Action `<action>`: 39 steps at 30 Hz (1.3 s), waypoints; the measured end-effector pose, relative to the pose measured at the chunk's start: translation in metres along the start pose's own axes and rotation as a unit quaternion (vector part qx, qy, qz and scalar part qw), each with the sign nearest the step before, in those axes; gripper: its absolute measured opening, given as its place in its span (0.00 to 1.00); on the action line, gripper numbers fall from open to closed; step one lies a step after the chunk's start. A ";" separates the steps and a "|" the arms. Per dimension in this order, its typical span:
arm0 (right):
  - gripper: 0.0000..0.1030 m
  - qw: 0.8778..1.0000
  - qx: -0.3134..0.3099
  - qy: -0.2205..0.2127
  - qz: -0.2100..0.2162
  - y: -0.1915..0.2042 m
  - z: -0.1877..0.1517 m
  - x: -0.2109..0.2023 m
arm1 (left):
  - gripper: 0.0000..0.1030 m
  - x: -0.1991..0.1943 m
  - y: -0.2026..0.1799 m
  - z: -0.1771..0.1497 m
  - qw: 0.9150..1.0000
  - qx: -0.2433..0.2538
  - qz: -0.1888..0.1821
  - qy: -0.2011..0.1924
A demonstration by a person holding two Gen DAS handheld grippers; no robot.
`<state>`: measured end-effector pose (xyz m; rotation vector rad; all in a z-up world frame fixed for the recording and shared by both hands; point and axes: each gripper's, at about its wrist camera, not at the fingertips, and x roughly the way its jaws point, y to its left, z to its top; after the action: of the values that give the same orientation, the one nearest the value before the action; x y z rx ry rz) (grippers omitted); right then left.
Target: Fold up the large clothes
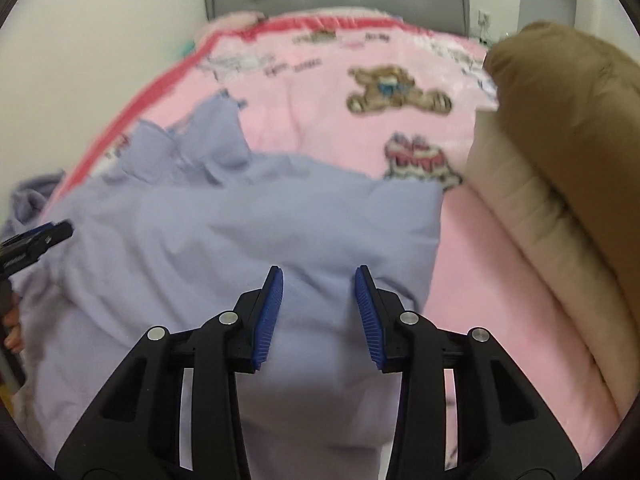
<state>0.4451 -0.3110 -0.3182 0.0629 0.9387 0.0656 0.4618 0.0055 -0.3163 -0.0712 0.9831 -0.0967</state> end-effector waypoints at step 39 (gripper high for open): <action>0.53 0.997 -0.051 -0.027 -0.048 0.100 -0.048 -0.006 | 0.81 -0.037 0.027 -0.047 0.995 -0.073 0.025 -0.064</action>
<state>0.3999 -0.2109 -0.3337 -0.0755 0.8828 0.0225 0.4035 0.0360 -0.3147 -0.1836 0.8631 0.0259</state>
